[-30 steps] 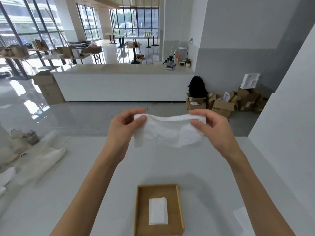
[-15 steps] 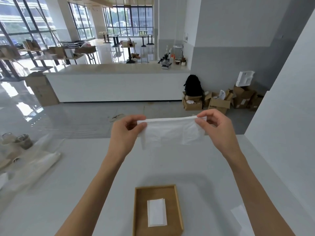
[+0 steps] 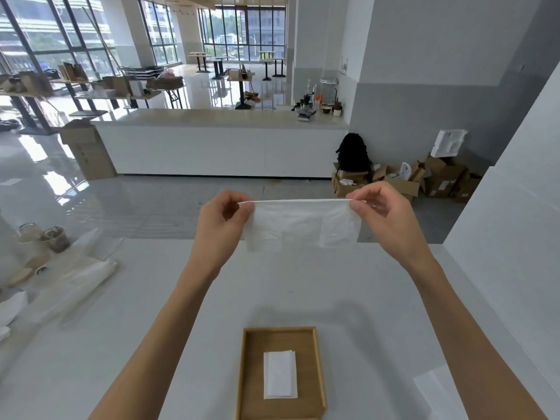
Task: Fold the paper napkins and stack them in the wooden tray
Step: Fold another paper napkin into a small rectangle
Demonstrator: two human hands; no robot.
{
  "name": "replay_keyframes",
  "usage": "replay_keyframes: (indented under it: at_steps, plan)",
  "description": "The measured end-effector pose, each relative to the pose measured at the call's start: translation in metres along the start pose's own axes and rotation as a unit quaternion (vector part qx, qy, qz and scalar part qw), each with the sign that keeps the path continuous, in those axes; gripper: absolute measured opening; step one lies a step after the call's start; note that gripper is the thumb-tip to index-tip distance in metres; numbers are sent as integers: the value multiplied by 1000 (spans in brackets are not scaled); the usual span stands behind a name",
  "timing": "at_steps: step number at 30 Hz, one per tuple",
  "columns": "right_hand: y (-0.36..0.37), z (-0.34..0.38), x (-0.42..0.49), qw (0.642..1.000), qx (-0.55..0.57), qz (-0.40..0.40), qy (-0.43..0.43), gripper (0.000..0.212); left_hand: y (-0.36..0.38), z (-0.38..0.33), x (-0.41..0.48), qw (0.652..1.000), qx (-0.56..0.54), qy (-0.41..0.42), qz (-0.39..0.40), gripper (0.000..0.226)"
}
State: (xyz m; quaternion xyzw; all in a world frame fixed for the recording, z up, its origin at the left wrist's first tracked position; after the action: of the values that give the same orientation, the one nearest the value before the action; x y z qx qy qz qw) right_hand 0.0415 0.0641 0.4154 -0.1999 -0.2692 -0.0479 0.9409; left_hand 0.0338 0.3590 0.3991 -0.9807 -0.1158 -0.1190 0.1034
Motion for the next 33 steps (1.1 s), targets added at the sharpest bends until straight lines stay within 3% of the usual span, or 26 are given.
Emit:
replay_keyframes:
  at_steps: [6,9,12,15,17,19,21,23,25,27,33]
  plan:
    - [-4,41,35,995,-72,28,-68,5,14,12,-9,998,-2,-40,48,12]
    - [8,66,52,979,-119,140,-88,5,25,-4,-21,997,25,35,58,29]
    - [36,92,56,941,-141,285,-115,11,59,-29,-25,982,15,71,172,54]
    - [54,106,55,905,-175,363,-135,11,81,-37,-24,967,-40,29,248,25]
    - [52,111,56,909,-176,348,-147,8,83,-32,-24,968,-69,23,241,19]
    - [40,105,57,944,-143,268,-125,18,78,-24,-25,970,-111,1,217,17]
    - [23,82,52,982,-82,167,-38,41,72,-17,-23,970,-150,-27,191,16]
    - [24,51,33,986,-19,150,66,61,66,-14,-20,972,-161,-42,167,16]
    - [41,23,7,970,72,184,138,53,62,-13,-19,973,-162,-41,158,16]
    - [53,10,-9,961,140,166,173,34,59,-15,-20,971,-162,-38,169,16]
    - [61,1,-9,958,202,101,177,20,52,-7,-20,971,-148,-55,178,21]
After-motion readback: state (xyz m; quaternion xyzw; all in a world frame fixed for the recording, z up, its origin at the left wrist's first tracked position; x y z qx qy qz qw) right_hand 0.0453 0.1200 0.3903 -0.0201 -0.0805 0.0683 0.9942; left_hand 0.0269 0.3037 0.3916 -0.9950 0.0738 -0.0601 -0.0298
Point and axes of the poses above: each hand's wrist, its own x-axis towards the middle knuckle, its own y-axis out of the palm, z = x × y, the point moved 7 cm from there along x, towards the middle knuckle, and after that the axes turned 4 degrees about -y, right-handed, at the moved point
